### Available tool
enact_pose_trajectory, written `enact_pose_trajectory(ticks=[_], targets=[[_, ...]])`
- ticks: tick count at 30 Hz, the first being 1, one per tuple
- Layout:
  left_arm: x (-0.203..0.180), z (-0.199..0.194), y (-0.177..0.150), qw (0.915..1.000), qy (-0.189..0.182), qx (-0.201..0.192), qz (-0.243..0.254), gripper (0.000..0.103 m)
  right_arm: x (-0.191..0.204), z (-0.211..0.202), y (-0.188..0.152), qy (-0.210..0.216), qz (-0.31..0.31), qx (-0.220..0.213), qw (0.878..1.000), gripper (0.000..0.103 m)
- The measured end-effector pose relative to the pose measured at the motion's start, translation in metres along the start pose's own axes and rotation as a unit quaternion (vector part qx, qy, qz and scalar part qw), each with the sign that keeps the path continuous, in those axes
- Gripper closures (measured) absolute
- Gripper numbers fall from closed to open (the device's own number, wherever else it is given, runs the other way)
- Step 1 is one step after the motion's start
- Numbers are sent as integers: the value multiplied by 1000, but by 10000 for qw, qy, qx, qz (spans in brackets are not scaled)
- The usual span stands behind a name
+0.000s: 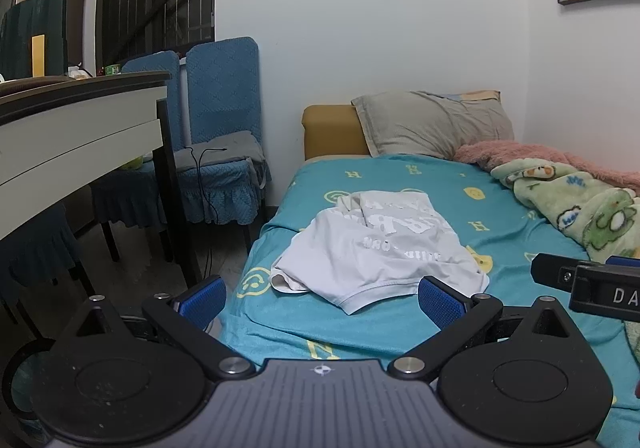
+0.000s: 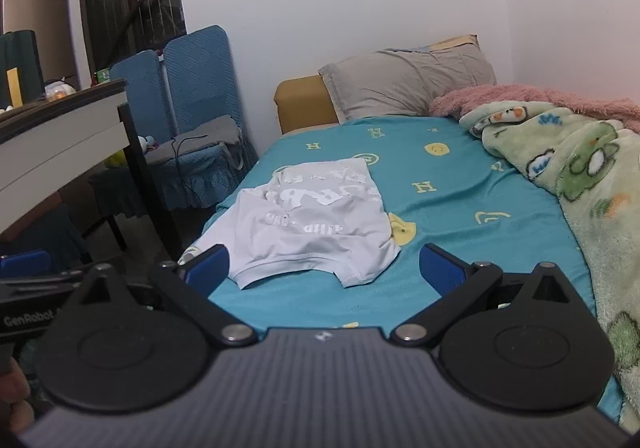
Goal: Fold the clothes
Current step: 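Move both tools toward the crumpled white T-shirt on the bed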
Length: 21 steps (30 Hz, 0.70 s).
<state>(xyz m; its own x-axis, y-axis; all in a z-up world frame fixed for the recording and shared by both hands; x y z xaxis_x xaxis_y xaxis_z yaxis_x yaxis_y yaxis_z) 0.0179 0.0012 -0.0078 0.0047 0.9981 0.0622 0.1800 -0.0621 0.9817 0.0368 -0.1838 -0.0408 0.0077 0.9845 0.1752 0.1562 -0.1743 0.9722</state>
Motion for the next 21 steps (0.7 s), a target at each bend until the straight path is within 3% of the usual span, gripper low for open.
enact_pose_trajectory(ticks=[11, 21], targets=[[2, -16, 14, 9999, 49, -94, 121, 0, 7, -17, 23, -249, 71, -24, 9997, 0], [-7, -36, 32, 9998, -73, -185, 84, 0, 36, -32, 114, -487, 157, 673, 9964, 0]])
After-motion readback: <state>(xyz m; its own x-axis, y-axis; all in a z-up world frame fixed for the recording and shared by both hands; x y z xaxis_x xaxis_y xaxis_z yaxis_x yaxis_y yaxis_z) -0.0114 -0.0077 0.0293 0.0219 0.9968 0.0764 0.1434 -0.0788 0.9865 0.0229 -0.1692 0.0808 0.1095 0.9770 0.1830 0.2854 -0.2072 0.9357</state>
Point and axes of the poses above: each gripper's, at about its wrist camera, not at the fingertips, and z roughly the way its jaws point, x to its left, y to its top, the point moved 2 cm from there along z, roughly the way its jaws point, and after that the axes turned 14 degrees about -x, right-handed, at the moved point
